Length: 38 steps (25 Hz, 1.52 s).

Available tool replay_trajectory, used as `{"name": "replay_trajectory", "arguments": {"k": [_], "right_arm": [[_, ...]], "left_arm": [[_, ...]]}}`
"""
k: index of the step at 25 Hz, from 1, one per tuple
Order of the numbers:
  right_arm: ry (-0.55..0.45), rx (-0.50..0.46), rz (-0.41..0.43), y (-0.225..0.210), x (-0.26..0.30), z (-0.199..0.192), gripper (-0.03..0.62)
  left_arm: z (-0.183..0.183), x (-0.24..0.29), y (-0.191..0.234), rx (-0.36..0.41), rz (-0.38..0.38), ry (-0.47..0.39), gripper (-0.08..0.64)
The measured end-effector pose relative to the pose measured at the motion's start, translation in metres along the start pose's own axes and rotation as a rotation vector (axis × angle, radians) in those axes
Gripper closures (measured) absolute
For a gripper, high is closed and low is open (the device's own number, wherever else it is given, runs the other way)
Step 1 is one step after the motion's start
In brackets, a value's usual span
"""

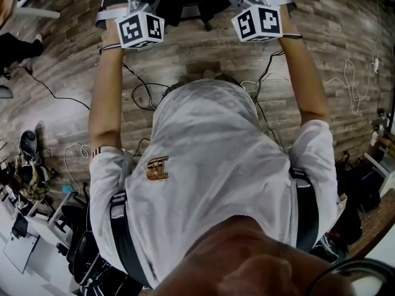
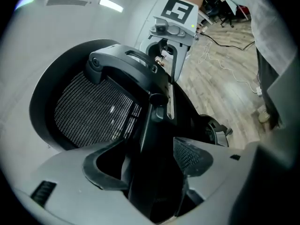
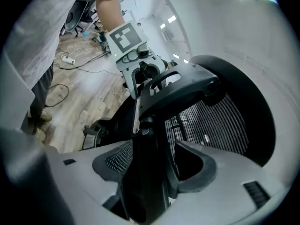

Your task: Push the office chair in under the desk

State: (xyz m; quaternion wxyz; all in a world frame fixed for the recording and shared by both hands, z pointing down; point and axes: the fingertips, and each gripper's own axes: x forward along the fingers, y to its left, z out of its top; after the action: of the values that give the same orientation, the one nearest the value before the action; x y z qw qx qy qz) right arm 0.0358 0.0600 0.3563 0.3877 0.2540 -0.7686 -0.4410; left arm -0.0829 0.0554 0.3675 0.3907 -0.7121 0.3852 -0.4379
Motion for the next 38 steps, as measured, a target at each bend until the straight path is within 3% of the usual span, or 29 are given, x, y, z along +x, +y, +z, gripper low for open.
{"name": "replay_trajectory", "arguments": {"k": [7, 12, 18, 29, 38], "right_arm": [[0.135, -0.091, -0.025, -0.001, 0.024, -0.024, 0.327], [0.177, -0.153, -0.037, -0.001, 0.038, -0.031, 0.327], [0.205, -0.258, -0.126, -0.007, 0.054, -0.031, 0.328], [0.216, -0.247, -0.168, -0.013, 0.066, -0.035, 0.330], [0.207, -0.241, -0.159, -0.029, 0.100, -0.043, 0.330]], "left_arm": [[-0.007, 0.013, 0.005, 0.063, 0.038, 0.027, 0.229], [-0.013, 0.020, 0.008, 0.084, 0.040, 0.025, 0.227], [-0.023, 0.022, 0.013, 0.090, 0.052, -0.002, 0.229], [-0.027, 0.030, 0.016, 0.082, 0.048, -0.027, 0.229], [-0.047, 0.059, 0.031, 0.080, 0.045, 0.015, 0.229]]}}
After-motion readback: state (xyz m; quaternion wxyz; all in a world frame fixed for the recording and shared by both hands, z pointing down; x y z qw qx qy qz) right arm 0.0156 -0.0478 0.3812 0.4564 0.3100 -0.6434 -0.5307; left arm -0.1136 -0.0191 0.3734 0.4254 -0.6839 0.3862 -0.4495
